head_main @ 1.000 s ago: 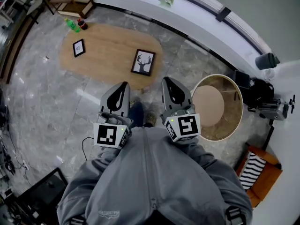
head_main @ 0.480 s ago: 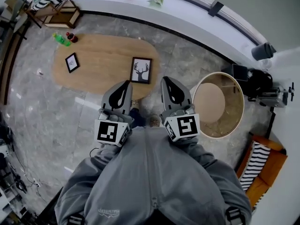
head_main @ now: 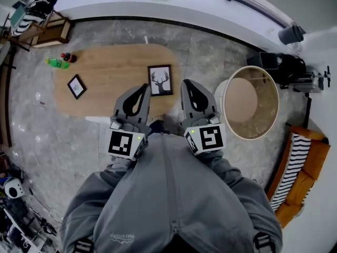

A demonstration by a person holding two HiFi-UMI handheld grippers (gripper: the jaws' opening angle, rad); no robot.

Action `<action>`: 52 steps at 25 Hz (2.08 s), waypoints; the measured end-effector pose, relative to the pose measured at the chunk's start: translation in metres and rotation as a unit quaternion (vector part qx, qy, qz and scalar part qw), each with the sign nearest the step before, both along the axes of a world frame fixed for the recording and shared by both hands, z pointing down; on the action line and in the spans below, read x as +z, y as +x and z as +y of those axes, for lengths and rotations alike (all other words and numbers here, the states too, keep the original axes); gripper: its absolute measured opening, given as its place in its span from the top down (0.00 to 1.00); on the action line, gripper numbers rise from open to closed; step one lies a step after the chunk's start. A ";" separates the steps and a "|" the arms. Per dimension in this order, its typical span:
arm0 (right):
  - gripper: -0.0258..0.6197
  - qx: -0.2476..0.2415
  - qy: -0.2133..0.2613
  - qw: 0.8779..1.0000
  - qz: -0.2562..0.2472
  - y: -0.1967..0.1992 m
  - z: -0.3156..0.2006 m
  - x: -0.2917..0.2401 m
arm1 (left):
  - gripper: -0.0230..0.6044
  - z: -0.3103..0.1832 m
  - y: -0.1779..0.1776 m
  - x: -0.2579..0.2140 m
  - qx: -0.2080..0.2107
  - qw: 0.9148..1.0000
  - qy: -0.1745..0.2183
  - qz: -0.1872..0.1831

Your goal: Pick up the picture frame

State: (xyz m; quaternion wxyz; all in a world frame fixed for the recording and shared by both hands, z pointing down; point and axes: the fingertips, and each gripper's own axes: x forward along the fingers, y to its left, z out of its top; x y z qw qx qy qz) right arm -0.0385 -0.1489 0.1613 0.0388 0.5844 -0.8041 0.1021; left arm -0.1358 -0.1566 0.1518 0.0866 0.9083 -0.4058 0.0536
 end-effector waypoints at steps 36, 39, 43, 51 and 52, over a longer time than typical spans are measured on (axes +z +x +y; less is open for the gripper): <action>0.91 -0.056 -0.109 0.992 0.007 -0.021 -0.145 0.327 | 0.94 -0.137 -0.010 0.326 0.014 0.994 -0.104 -0.032; 0.91 -0.056 -0.110 0.992 0.006 -0.016 -0.143 0.364 | 0.94 -0.133 -0.003 0.361 0.032 0.994 -0.096 -0.047; 0.91 -0.056 -0.130 0.990 0.003 -0.009 -0.139 0.415 | 0.94 -0.131 0.005 0.408 0.034 0.993 -0.108 -0.035; 0.91 -0.056 -0.142 0.988 0.012 0.004 -0.141 0.496 | 0.94 -0.129 0.021 0.504 0.027 0.989 -0.144 -0.029; 0.91 -0.054 -0.142 0.988 0.015 0.005 -0.143 0.505 | 0.94 -0.129 0.022 0.513 0.030 0.989 -0.141 -0.036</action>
